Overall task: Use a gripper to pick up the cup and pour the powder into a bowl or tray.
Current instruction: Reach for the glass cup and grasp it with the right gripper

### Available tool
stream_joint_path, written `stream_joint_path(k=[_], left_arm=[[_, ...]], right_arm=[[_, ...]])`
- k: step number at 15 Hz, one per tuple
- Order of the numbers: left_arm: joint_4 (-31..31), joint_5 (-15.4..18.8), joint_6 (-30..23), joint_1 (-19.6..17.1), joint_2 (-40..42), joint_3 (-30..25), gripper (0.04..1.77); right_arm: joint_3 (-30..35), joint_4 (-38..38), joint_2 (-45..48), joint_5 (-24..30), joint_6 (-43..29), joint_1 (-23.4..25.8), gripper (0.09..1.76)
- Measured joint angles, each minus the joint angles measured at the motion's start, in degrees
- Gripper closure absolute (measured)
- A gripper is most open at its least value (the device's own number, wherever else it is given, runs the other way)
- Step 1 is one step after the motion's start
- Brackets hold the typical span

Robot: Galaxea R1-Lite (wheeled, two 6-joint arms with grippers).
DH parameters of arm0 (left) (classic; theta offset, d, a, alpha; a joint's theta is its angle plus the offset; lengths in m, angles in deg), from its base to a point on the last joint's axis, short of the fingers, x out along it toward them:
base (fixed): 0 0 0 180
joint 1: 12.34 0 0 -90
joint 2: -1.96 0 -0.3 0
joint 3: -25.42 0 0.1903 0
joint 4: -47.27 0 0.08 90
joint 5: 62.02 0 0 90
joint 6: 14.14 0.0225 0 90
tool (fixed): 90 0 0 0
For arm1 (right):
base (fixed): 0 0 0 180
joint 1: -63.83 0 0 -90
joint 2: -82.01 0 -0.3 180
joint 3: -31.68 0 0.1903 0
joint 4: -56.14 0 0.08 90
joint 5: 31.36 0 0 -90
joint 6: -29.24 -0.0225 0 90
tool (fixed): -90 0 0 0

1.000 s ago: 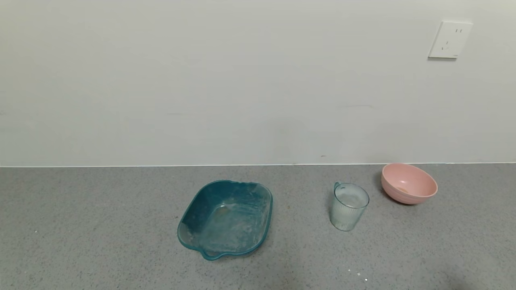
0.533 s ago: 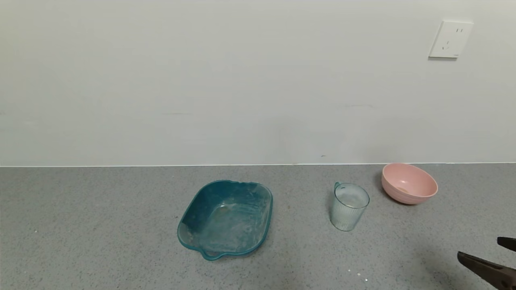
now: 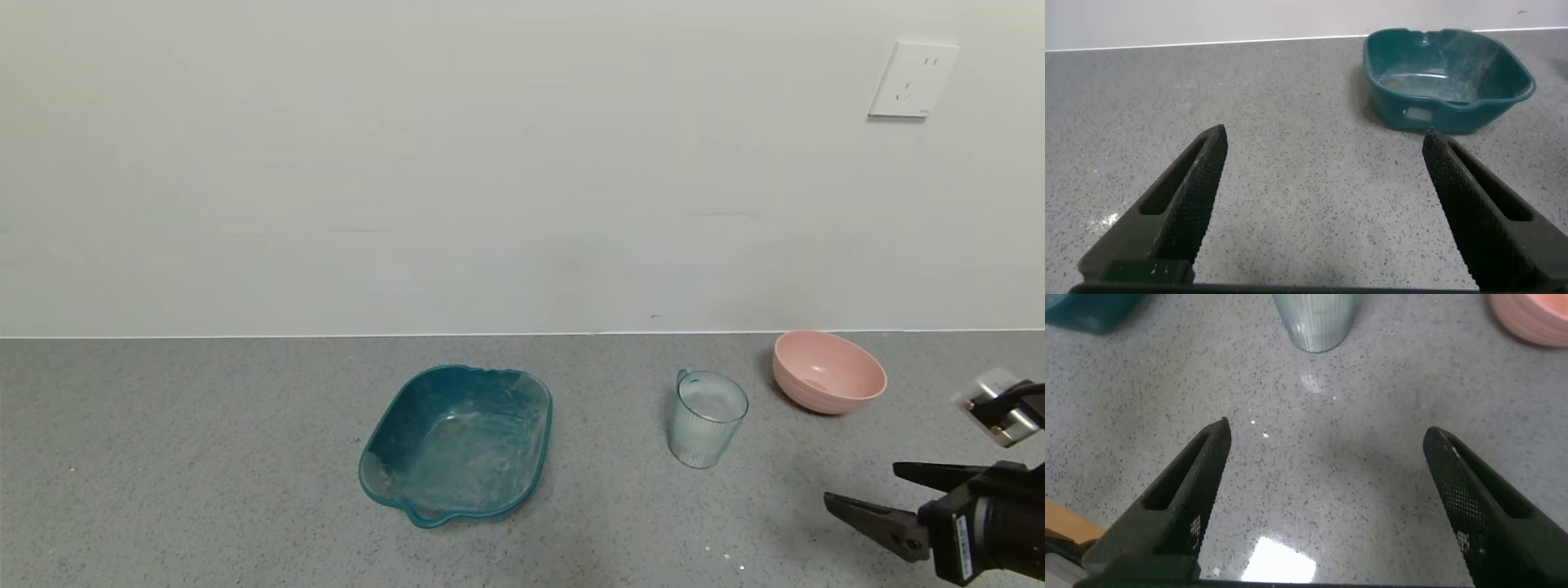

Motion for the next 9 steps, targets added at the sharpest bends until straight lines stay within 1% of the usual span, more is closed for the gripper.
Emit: stream_joint_path(k=[4, 7, 9], left_arm=[[0.0, 0.0, 0.0, 0.0, 0.0, 0.0, 0.09], [0.0, 0.0, 0.0, 0.0, 0.0, 0.0, 0.09], [0.0, 0.0, 0.0, 0.0, 0.0, 0.0, 0.09]], right_arm=[[0.3, -8.9, -9.2, -0.1, 0.0, -2.3, 0.14], [-0.2, -18.8, -17.2, 0.3, -0.2, -3.0, 0.14], [-0.7, -23.9, -22.1, 0.6, -0.2, -3.4, 0.14]])
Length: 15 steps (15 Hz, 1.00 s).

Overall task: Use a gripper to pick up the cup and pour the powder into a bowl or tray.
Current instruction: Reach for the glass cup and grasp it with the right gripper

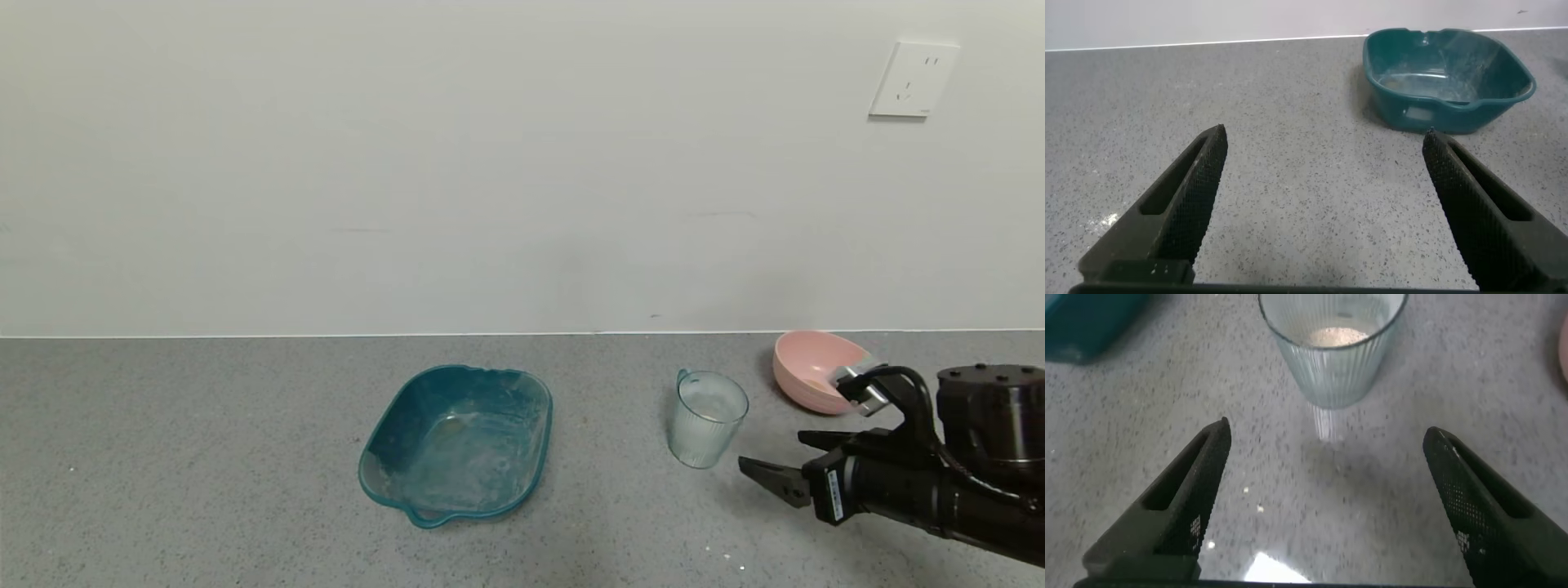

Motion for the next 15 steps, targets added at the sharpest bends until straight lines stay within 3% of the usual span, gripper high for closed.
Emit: stream_joint_path(k=[15], left_arm=[[-0.1, 0.0, 0.0, 0.0, 0.0, 0.0, 0.09]], right_arm=[[-13.7, -2.2, -19.1, -0.2, 0.1, -1.9, 0.14]])
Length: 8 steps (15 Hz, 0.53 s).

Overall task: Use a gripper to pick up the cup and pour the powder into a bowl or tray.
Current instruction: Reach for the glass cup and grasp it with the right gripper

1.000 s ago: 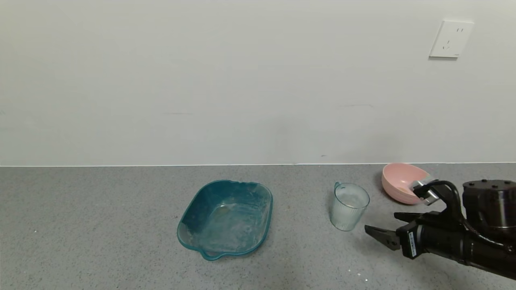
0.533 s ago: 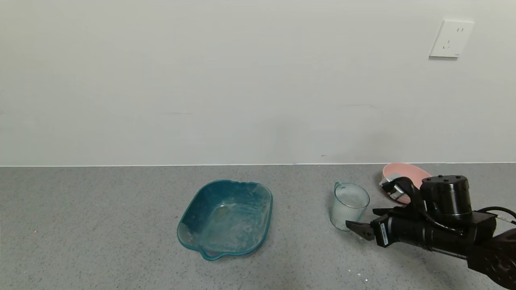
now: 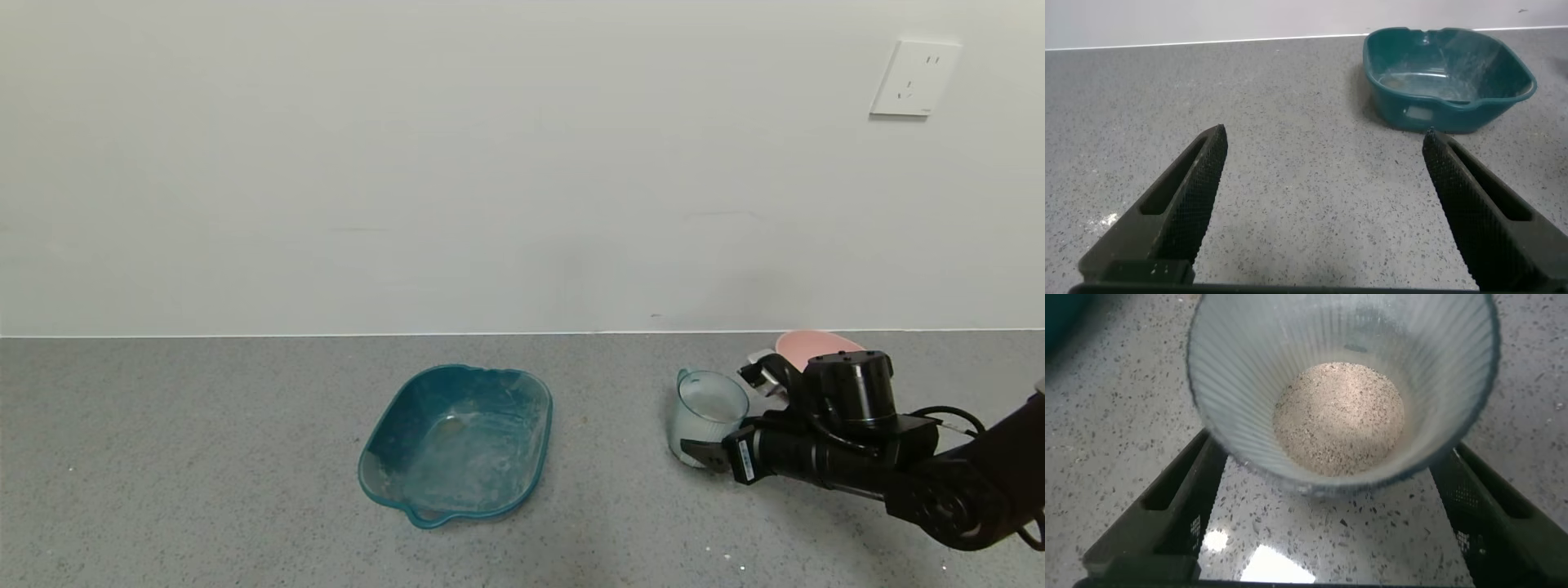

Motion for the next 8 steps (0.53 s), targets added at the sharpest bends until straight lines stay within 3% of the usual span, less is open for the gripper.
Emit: stream_joint_path(k=[8], left_arm=[[0.0, 0.0, 0.0, 0.0, 0.0, 0.0, 0.09]], right_arm=[[-6.8, -0.1, -6.8, 0.1, 0.2, 0.0, 0.14]])
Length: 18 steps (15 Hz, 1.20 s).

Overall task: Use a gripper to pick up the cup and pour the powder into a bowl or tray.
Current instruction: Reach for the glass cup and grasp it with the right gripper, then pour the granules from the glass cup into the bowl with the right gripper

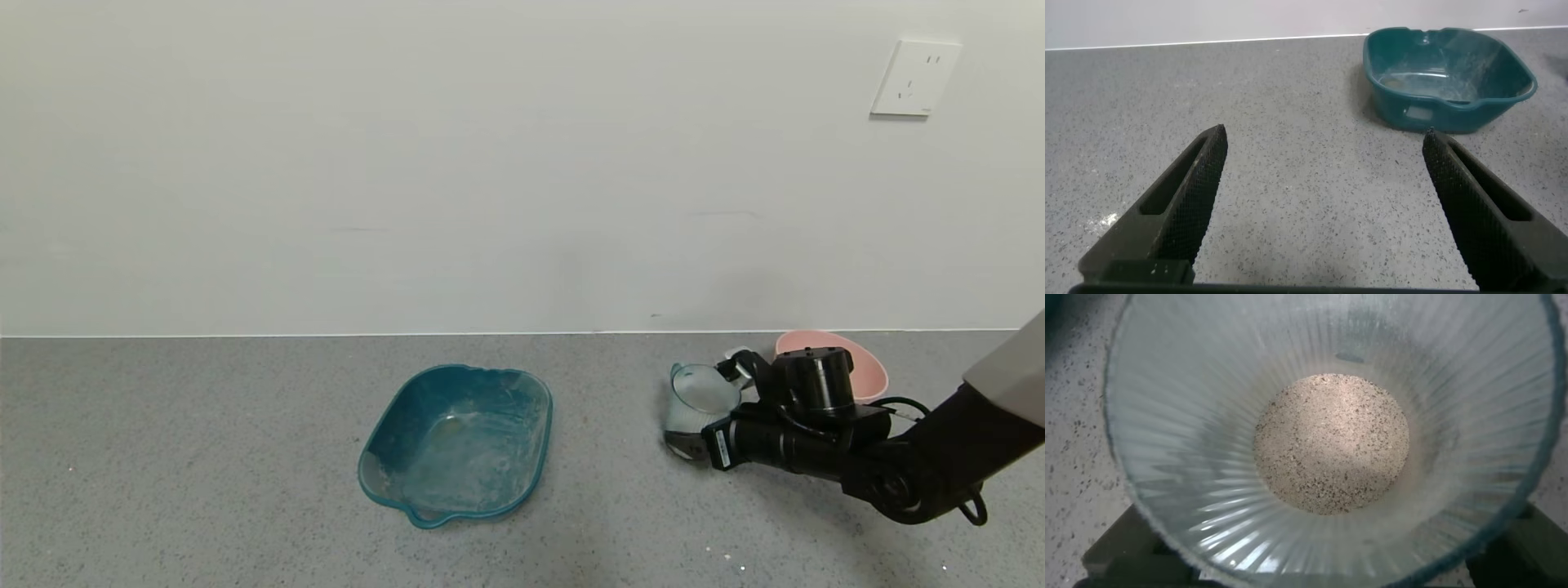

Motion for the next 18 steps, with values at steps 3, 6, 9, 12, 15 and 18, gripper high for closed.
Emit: stream_joint_path(k=[3, 6, 9, 12, 15, 18], left_arm=[[0.0, 0.0, 0.0, 0.0, 0.0, 0.0, 0.09], [0.0, 0.0, 0.0, 0.0, 0.0, 0.0, 0.09], [0.0, 0.0, 0.0, 0.0, 0.0, 0.0, 0.09], [0.0, 0.0, 0.0, 0.0, 0.0, 0.0, 0.09], [0.0, 0.0, 0.0, 0.0, 0.0, 0.0, 0.09], [0.0, 0.0, 0.0, 0.0, 0.0, 0.0, 0.09]], right_arm=[[-1.5, 0.1, -1.0, -0.1, 0.0, 0.0, 0.14], [-2.1, 0.0, -1.5, -0.2, 0.0, 0.0, 0.14], [-2.3, -0.1, -1.5, -0.3, 0.0, -0.2, 0.14], [-2.3, -0.7, -1.6, -0.3, 0.1, -0.2, 0.48], [-1.7, -2.3, -1.6, -0.3, 0.0, -0.4, 0.54], [-1.7, -2.0, -0.7, -0.4, -0.1, -0.3, 0.54]])
